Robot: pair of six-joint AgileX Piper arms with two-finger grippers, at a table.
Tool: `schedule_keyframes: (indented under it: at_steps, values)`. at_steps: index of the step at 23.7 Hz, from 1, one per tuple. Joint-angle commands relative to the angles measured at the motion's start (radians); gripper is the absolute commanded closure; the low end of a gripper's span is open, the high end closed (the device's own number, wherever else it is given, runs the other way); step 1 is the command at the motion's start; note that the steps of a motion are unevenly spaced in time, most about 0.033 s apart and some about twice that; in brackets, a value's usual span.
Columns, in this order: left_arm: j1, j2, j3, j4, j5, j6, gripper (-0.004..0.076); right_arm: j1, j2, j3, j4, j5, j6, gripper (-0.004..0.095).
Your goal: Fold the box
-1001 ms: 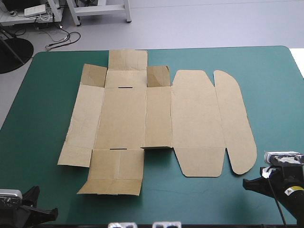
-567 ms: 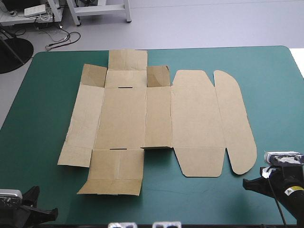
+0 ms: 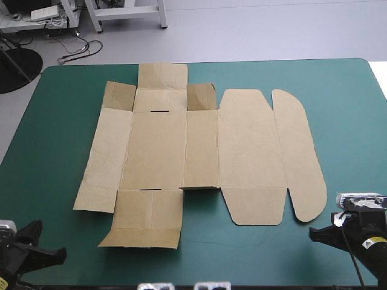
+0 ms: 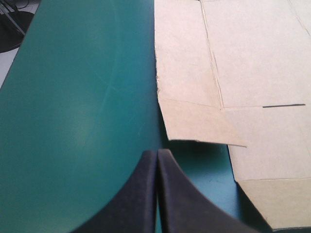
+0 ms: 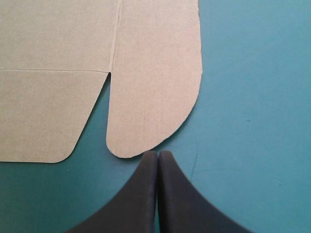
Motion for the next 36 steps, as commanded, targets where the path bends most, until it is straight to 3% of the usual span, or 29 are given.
schedule_keyframes:
  at_steps: [1,17,23,30,31,34,36]
  values:
    - [-0.006,0.153,-0.122,0.014,-0.072,0.004,0.0734,0.001,0.007,-0.025,0.016,-0.047,-0.005,0.0928]
    - [0.0,0.727,-0.431,0.123,-0.15,0.007,0.0733,0.001,0.007,-0.025,0.016,-0.047,-0.005,0.0928]
    - [0.124,0.937,-0.597,0.083,-0.149,0.035,0.0722,0.001,0.007,-0.025,0.016,-0.047,-0.005,0.0928]
    - [0.524,1.143,-0.726,-0.513,-0.059,0.332,0.0718,0.001,0.007,-0.025,0.016,-0.049,-0.005,0.0928]
    - [0.606,1.189,-0.726,-0.628,0.003,0.384,0.0718,0.001,0.007,-0.025,0.016,-0.05,-0.005,0.0928]
    - [0.681,1.304,-0.726,-0.671,0.141,0.43,0.0718,0.001,0.007,-0.025,0.015,-0.05,-0.005,0.0928]
    - [0.681,1.359,-0.726,-0.686,0.16,0.456,0.0718,0.001,0.007,-0.025,0.015,-0.05,-0.005,0.0928]
